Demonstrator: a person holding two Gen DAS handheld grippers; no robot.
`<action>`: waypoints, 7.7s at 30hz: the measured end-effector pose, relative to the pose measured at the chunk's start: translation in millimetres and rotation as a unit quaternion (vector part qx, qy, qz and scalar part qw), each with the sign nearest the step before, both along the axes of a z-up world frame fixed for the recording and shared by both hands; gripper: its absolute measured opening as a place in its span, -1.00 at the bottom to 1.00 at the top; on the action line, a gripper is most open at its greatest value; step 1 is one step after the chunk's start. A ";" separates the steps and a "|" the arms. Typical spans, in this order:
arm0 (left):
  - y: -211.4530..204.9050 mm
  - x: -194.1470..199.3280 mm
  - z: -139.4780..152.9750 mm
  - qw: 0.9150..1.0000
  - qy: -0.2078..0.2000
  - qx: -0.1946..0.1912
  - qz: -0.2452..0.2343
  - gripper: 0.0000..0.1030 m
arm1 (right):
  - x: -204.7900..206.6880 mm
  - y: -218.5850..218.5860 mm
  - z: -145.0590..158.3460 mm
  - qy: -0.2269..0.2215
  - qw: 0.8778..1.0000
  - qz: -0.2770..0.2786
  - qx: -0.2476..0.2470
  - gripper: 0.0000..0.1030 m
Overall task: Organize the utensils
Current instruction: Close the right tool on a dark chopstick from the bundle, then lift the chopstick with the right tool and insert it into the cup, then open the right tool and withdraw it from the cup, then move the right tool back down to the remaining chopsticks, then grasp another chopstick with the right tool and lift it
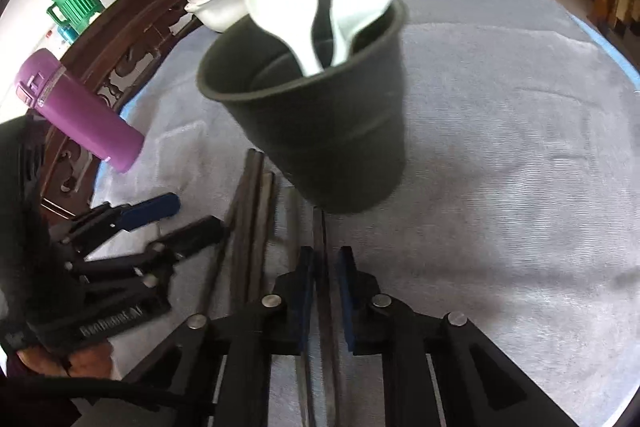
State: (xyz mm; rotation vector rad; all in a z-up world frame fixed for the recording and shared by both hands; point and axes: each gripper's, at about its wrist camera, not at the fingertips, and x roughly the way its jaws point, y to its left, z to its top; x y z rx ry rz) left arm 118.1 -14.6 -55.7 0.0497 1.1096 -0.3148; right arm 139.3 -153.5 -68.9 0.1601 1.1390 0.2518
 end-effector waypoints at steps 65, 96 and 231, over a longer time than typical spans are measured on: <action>-3.8 -13.2 239.0 0.967 -0.228 -0.085 -0.070 -0.89 | -67.7 -59.2 220.1 -0.307 0.940 -0.060 0.135 -0.88; -11.3 43.3 194.8 0.955 -0.272 -0.117 0.034 -0.21 | -22.9 -49.9 210.8 -0.291 0.950 -0.075 0.082 -0.73; 26.2 5.7 42.6 0.998 -0.032 -0.050 0.008 0.26 | -14.2 -21.2 7.2 -0.052 0.998 0.001 0.035 -0.89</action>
